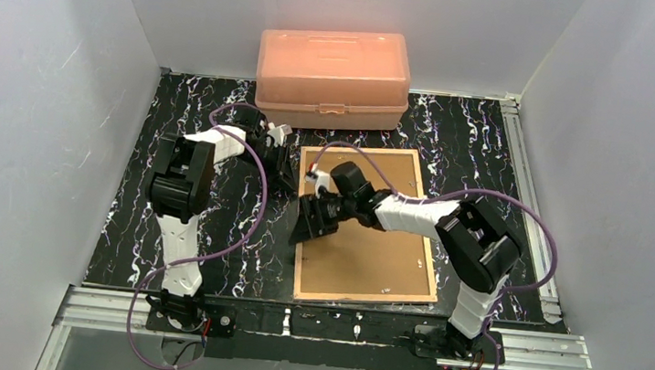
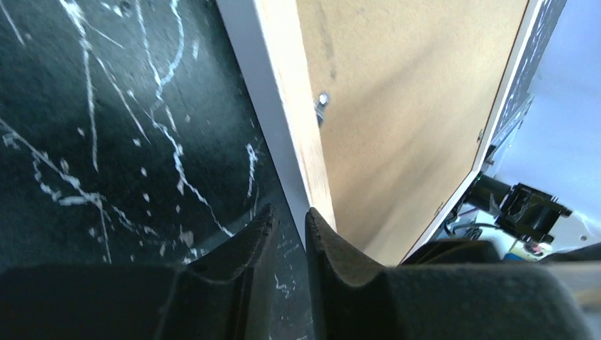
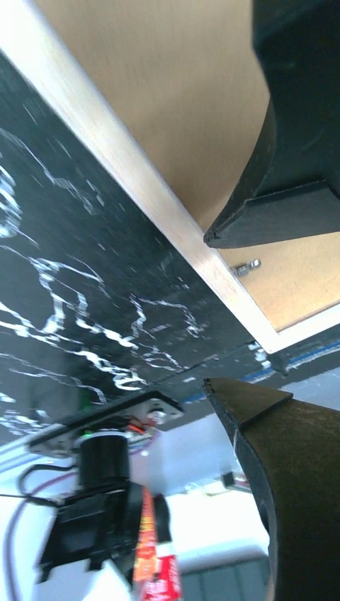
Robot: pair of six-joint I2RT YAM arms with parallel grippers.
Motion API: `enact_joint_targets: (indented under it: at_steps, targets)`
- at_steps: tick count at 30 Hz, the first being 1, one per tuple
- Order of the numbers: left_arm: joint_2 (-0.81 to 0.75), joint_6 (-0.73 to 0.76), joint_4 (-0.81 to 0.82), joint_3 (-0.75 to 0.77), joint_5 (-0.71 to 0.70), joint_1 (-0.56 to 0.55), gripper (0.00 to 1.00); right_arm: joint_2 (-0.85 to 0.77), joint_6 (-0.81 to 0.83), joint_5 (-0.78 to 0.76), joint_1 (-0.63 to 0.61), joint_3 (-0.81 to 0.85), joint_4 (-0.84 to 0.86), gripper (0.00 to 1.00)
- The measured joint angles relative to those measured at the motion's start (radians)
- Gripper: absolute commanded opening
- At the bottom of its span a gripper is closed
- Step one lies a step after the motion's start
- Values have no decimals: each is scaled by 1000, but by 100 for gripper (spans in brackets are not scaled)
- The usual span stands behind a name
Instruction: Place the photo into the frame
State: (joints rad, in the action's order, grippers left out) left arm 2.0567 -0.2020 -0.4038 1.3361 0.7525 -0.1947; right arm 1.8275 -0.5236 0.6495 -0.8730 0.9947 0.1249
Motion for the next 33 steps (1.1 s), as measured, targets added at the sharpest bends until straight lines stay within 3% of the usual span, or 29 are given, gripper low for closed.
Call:
enact_joint_targets:
  at_steps: [3,7,13,16,25,33]
  targets:
    - [-42,74,-66,3,-3,7,29,-39,1,-58,69,43,-20,87]
    - [-178,277,-166,-5,-23,11,32,-187,-22,-244,254,43,-80,98]
    - [-451,632,-243,-163,-121,-24,31,-335,-27,-613,483,14,-156,99]
    - [-531,773,-254,-270,-195,-98,29,-327,-38,-705,544,-12,-165,99]
    - [-597,1024,-186,-482,-370,-309,26,-161,-144,-714,664,-56,-129,99]
    - [-595,1057,-142,-509,-426,-439,24,-89,-189,-671,675,-20,-74,99]
